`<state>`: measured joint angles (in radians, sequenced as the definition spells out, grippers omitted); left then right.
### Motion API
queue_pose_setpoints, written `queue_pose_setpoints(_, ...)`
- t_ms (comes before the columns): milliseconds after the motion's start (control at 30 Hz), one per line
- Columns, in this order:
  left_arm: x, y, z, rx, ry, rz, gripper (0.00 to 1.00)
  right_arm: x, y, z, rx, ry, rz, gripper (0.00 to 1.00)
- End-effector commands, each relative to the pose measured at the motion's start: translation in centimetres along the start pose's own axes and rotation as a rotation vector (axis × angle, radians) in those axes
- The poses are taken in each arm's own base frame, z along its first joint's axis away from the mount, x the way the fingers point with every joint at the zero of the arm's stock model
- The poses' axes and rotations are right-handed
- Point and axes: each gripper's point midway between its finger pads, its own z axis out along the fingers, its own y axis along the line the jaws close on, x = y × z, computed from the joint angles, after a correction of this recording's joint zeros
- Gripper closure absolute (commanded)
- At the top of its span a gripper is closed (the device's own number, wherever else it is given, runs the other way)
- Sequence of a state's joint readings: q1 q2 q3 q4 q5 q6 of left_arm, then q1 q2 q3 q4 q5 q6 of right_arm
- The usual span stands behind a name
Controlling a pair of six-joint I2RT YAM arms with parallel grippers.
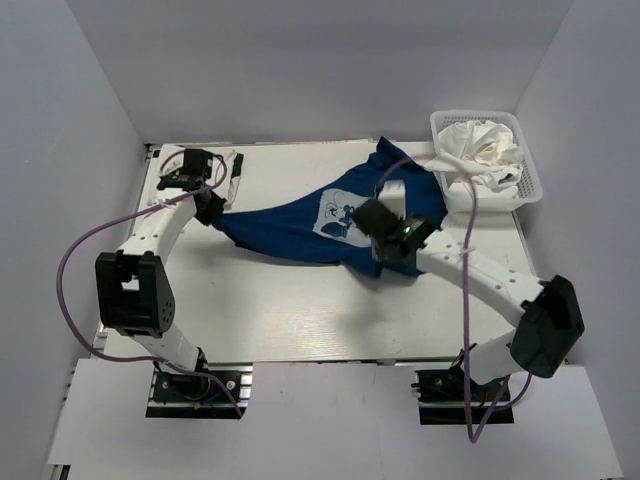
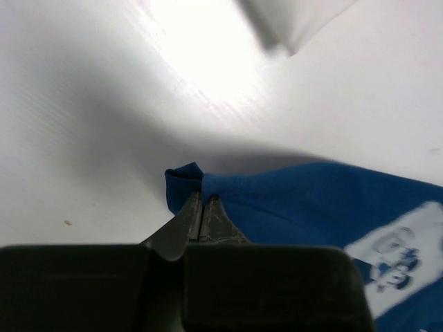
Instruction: Fold and stack the t-shirts
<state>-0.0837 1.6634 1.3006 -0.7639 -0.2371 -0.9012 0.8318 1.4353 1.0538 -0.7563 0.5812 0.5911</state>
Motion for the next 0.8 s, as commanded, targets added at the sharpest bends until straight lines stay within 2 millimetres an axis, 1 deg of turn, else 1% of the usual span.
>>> queue_pose_setpoints(0, -5.9, -1.9, -7.4, 0.099, -0.197, -0.054, 1.00, -13.2, -6.3, -8.1, 0.207, -0.401, 0.288, 1.00)
queue_pose_setpoints(33, -6.9, -2.3, -8.8, 0.124, -0.234, -0.069, 1.00, -15.7, -7.9, -10.5, 0.237, -0.491, 0.314, 1.00)
queue_pose_setpoints(67, -8.7, -3.5, -11.8, 0.197, -0.292, -0.097, 1.00, -17.8, -8.8, -12.2, 0.228, -0.575, 0.369, 1.00)
queue_pose_setpoints(100, -9.5, -3.8, -13.3, 0.228, -0.319, -0.096, 1.00, -19.1, -10.3, -13.8, 0.255, -0.636, 0.392, 1.00)
queue_pose_setpoints(133, -10.5, -4.1, -14.7, 0.256, -0.358, -0.099, 1.00, -19.8, -11.1, -14.7, 0.281, -0.670, 0.342, 1.00)
queue_pose_setpoints(167, -11.8, -4.6, -17.0, 0.297, -0.404, -0.121, 1.00, -22.4, -12.9, -18.6, 0.249, -0.821, 0.433, 1.00)
queue_pose_setpoints(200, -12.6, -4.4, -18.9, 0.316, -0.439, -0.128, 1.00, -22.9, -13.7, -20.0, 0.265, -0.855, 0.398, 1.00)
queue_pose_setpoints(233, -13.4, -4.1, -20.2, 0.321, -0.474, -0.144, 1.00, -23.9, -15.2, -22.6, 0.242, -0.944, 0.473, 1.00)
queue_pose_setpoints(267, -14.5, -4.3, -22.4, 0.355, -0.518, -0.154, 1.00, -24.7, -16.4, -25.5, 0.205, -1.035, 0.540, 1.00)
queue_pose_setpoints(300, -15.0, -4.1, -23.6, 0.363, -0.541, -0.166, 1.00, -24.6, -17.7, -26.9, 0.260, -1.058, 0.458, 1.00)
queue_pose_setpoints(333, -15.8, -3.6, -25.8, 0.378, -0.589, -0.168, 1.00, -25.0, -19.5, -30.0, 0.241, -1.154, 0.540, 1.00)
queue_pose_setpoints(367, -16.2, -3.5, -27.1, 0.398, -0.610, -0.169, 1.00, -25.1, -20.8, -32.5, 0.256, -1.222, 0.501, 1.00)
queue_pose_setpoints(433, -17.0, -2.5, -28.8, 0.376, -0.658, -0.170, 1.00, -25.5, -22.8, -36.6, 0.235, -1.317, 0.536, 1.00)
queue_pose_setpoints(467, -17.6, -2.2, -31.4, 0.414, -0.694, -0.181, 1.00, -25.5, -24.0, -38.6, 0.270, -1.342, 0.501, 1.00)
queue_pose_setpoints(500, -17.9, -1.7, -32.9, 0.423, -0.719, -0.187, 1.00, -25.7, -24.4, -39.4, 0.280, -1.352, 0.491, 1.00)
queue_pose_setpoints(533, -18.4, -1.3, -35.0, 0.444, -0.750, -0.179, 1.00, -25.5, -26.2, -42.6, 0.265, -1.411, 0.531, 1.00)
queue_pose_setpoints(567, -18.6, -0.8, -36.8, 0.470, -0.779, -0.184, 1.00, -25.6, -26.5, -43.4, 0.269, -1.420, 0.517, 1.00)
queue_pose_setpoints(600, -18.7, -0.5, -38.4, 0.499, -0.802, -0.182, 1.00, -25.7, -26.2, -43.4, 0.264, -1.406, 0.461, 1.00)
queue_pose_setpoints(633, -18.4, 0.0, -41.3, 0.576, -0.831, -0.174, 1.00, -25.7, -26.2, -44.2, 0.242, -1.426, 0.442, 1.00)
queue_pose_setpoints(667, -18.1, 0.2, -42.4, 0.605, -0.847, -0.151, 1.00, -25.3, -27.1, -46.3, 0.194, -1.466, 0.457, 1.00)
queue_pose_setpoints(700, -17.8, 0.5, -44.1, 0.656, -0.862, -0.154, 1.00, -24.9, -27.6, -47.3, 0.171, -1.491, 0.464, 1.00)
queue_pose_setpoints(733, -17.6, 1.0, -45.5, 0.686, -0.888, -0.144, 1.00, -24.7, -27.0, -47.5, 0.143, -1.481, 0.388, 1.00)
queue_pose_setpoints(767, -17.2, 2.2, -48.0, 0.742, -0.932, -0.154, 1.00, -24.2, -27.3, -48.9, 0.091, -1.526, 0.388, 1.00)
